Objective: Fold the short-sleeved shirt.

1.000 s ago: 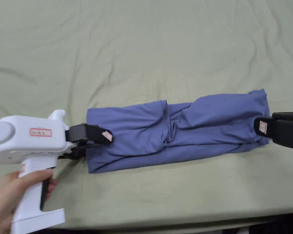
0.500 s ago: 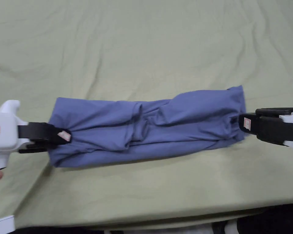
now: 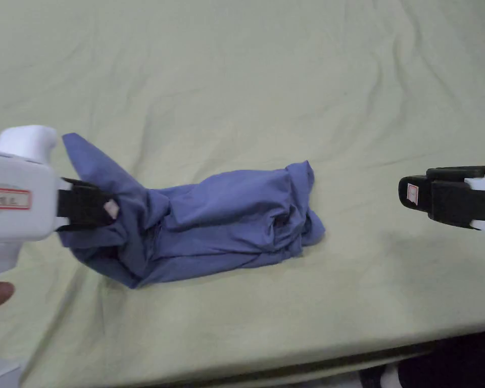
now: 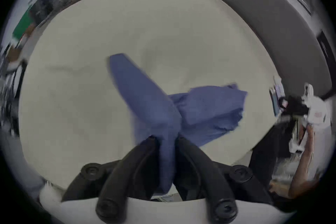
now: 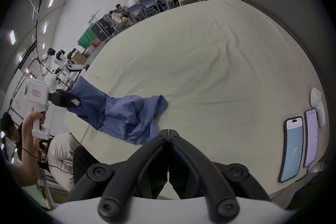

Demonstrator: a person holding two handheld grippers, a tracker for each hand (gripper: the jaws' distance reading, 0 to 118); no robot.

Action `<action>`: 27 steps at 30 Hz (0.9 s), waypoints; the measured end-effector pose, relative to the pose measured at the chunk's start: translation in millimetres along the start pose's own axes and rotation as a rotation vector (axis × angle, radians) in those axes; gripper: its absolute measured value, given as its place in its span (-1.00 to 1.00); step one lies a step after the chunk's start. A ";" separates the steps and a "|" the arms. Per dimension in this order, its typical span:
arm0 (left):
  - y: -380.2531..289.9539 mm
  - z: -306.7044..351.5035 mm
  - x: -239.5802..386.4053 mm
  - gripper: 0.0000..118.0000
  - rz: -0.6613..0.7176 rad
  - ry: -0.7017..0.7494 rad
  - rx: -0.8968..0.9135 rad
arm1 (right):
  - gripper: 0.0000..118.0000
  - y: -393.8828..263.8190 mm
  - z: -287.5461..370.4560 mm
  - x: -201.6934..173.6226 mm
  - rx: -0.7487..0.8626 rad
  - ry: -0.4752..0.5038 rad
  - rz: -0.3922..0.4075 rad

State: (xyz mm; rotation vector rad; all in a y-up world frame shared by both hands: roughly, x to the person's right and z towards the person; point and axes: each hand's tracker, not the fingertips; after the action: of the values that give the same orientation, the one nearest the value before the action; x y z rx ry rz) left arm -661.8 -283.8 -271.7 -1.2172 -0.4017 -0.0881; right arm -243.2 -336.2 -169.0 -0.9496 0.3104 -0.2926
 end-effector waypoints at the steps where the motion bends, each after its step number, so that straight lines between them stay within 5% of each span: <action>1: 8.6 -13.9 20.4 -0.84 -0.053 -0.049 -0.024 | -0.96 -1.7 2.6 3.4 0.004 -0.001 -0.006; 5: 34.9 -62.5 74.8 -0.84 -0.116 -0.181 -0.093 | -0.96 -9.8 12.8 18.6 0.015 -0.007 -0.037; 9: 50.9 -96.4 99.6 -0.81 -0.102 -0.161 -0.157 | -0.96 -17.0 17.5 31.9 0.019 -0.019 -0.070; 10: 52.9 -104.8 98.5 -0.67 -0.087 -0.180 -0.183 | -0.96 -18.6 17.7 34.9 0.016 -0.020 -0.081; 12: 52.8 -111.8 90.9 0.34 0.011 -0.309 -0.218 | -0.96 -21.4 18.0 37.4 0.014 -0.022 -0.088; 14: 46.1 -101.2 75.8 0.43 0.079 -0.444 -0.245 | -0.96 -23.4 18.1 39.1 0.009 -0.022 -0.093; 18: 30.1 -22.8 55.4 0.43 0.014 -0.310 -0.050 | -0.96 -23.7 16.9 39.9 0.004 -0.020 -0.095; 19: 27.8 -7.4 47.8 0.38 0.022 -0.264 0.007 | -0.96 -23.1 16.1 38.6 0.002 -0.022 -0.093; 20: 29.2 0.6 38.7 -0.07 0.034 -0.230 0.076 | -0.96 -22.9 15.0 38.0 0.001 -0.025 -0.090; 21: 28.6 -0.4 34.8 -0.94 0.032 -0.209 0.131 | -0.96 -22.7 14.0 37.3 -0.003 -0.027 -0.086; 27: 54.9 -110.3 49.8 -1.00 0.089 -0.213 -0.072 | -0.96 -25.3 14.9 30.8 -0.016 -0.035 -0.078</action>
State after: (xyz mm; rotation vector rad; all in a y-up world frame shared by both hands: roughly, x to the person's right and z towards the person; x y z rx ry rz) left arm -572.4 -359.1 -335.0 -1.3191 -0.5326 0.1058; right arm -212.0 -350.6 -144.0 -0.9834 0.2443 -0.3443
